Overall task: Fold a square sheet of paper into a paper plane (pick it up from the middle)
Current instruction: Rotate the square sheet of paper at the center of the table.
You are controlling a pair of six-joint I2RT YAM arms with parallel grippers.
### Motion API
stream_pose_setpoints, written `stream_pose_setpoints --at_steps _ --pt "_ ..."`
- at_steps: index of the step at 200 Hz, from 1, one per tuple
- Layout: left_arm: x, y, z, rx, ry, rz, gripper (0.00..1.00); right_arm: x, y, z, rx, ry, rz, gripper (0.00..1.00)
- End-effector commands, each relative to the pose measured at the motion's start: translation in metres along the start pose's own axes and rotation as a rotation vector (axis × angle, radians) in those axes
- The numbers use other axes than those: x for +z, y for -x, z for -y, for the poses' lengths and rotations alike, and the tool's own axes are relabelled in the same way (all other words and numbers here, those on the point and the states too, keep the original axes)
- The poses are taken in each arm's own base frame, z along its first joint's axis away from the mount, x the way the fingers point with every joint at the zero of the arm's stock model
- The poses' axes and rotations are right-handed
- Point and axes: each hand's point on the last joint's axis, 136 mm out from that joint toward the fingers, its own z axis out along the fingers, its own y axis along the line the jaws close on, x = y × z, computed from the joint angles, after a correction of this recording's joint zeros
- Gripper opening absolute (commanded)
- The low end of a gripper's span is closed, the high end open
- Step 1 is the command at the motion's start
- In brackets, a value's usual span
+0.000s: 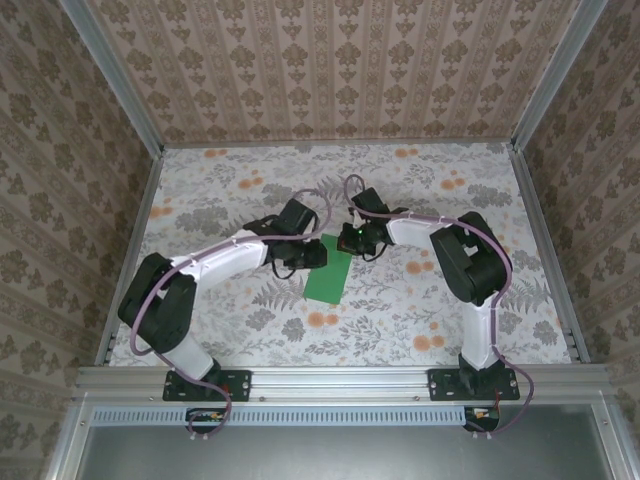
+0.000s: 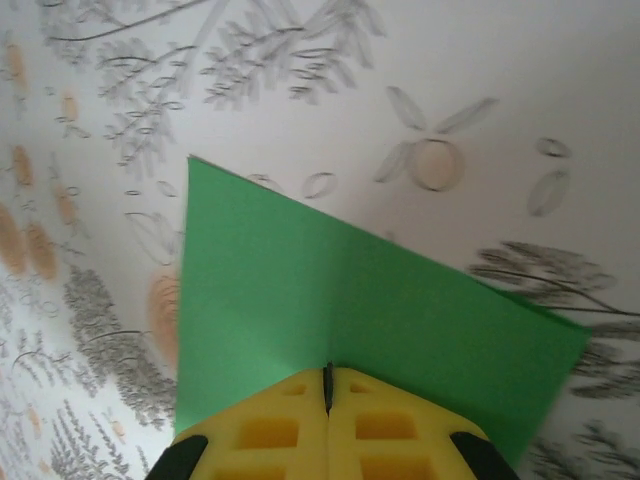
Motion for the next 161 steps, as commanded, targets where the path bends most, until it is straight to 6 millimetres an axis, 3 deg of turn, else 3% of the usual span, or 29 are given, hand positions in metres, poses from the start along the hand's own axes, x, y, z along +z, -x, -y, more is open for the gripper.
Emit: stream_pose_setpoints --at_steps 1,56,77,107,135,161 --pt "0.004 -0.004 0.008 -0.050 0.021 0.037 0.25 -0.005 -0.005 0.030 0.073 -0.054 0.018 0.00" --pt "0.033 -0.030 0.038 -0.036 -0.010 -0.024 0.22 -0.026 -0.026 0.069 0.201 -0.092 0.049 0.00" --pt "0.040 -0.034 0.056 -0.035 -0.058 -0.019 0.19 -0.039 -0.027 0.055 0.201 0.012 0.077 0.00" --pt "0.052 -0.035 0.068 -0.077 -0.100 -0.002 0.10 -0.074 -0.015 0.025 0.094 0.180 0.111 0.00" --pt "0.063 -0.033 0.070 -0.140 -0.124 0.021 0.00 -0.082 -0.032 0.028 0.060 0.205 0.047 0.00" --pt "0.072 -0.031 0.069 -0.176 -0.131 0.024 0.00 -0.076 -0.049 0.032 0.071 0.228 -0.010 0.00"
